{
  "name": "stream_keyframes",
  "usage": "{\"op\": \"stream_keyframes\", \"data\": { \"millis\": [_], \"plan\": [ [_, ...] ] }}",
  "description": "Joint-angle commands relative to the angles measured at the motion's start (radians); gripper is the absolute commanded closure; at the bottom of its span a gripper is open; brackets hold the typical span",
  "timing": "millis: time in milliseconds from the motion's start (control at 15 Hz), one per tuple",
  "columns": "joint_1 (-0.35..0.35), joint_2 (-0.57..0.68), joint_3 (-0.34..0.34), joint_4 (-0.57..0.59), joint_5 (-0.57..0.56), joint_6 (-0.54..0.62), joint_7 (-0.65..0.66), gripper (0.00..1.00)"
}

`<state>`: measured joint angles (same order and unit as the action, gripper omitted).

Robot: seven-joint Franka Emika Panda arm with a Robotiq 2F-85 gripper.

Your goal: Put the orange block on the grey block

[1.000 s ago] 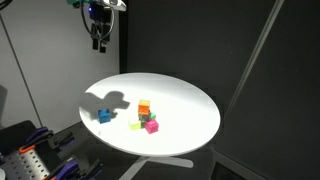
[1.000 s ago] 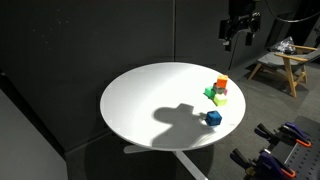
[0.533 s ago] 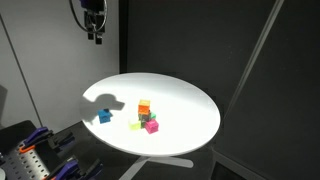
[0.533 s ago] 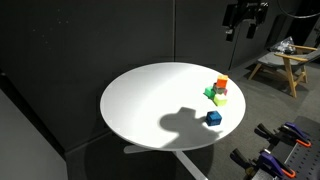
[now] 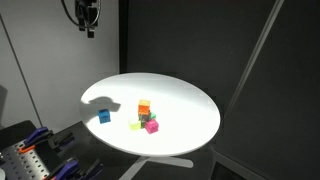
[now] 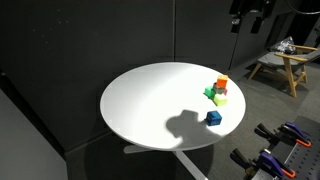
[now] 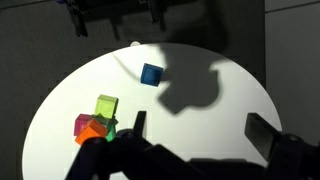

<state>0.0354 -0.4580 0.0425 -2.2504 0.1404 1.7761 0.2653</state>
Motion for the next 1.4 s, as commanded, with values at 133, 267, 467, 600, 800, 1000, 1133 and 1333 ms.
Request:
{"op": "stream_keyframes", "data": {
  "millis": [133, 267, 467, 600, 800, 1000, 1133, 1333],
  "plan": [
    [-0.004, -0.051, 0.006, 0.0, -0.008, -0.099, -0.068, 0.0],
    [-0.005, -0.066, 0.013, -0.005, -0.02, -0.107, -0.081, 0.0],
    [-0.007, -0.087, 0.027, -0.015, -0.045, -0.099, -0.085, 0.0],
    [-0.008, -0.097, 0.035, -0.02, -0.063, -0.093, -0.081, 0.0],
    [-0.007, -0.108, 0.042, -0.024, -0.083, -0.091, -0.079, 0.0],
    [-0.005, -0.084, 0.042, -0.007, -0.072, -0.091, -0.067, 0.0],
    [-0.005, -0.084, 0.042, -0.008, -0.073, -0.091, -0.067, 0.0],
    [-0.005, -0.081, 0.042, -0.008, -0.073, -0.091, -0.067, 0.0]
  ]
}}
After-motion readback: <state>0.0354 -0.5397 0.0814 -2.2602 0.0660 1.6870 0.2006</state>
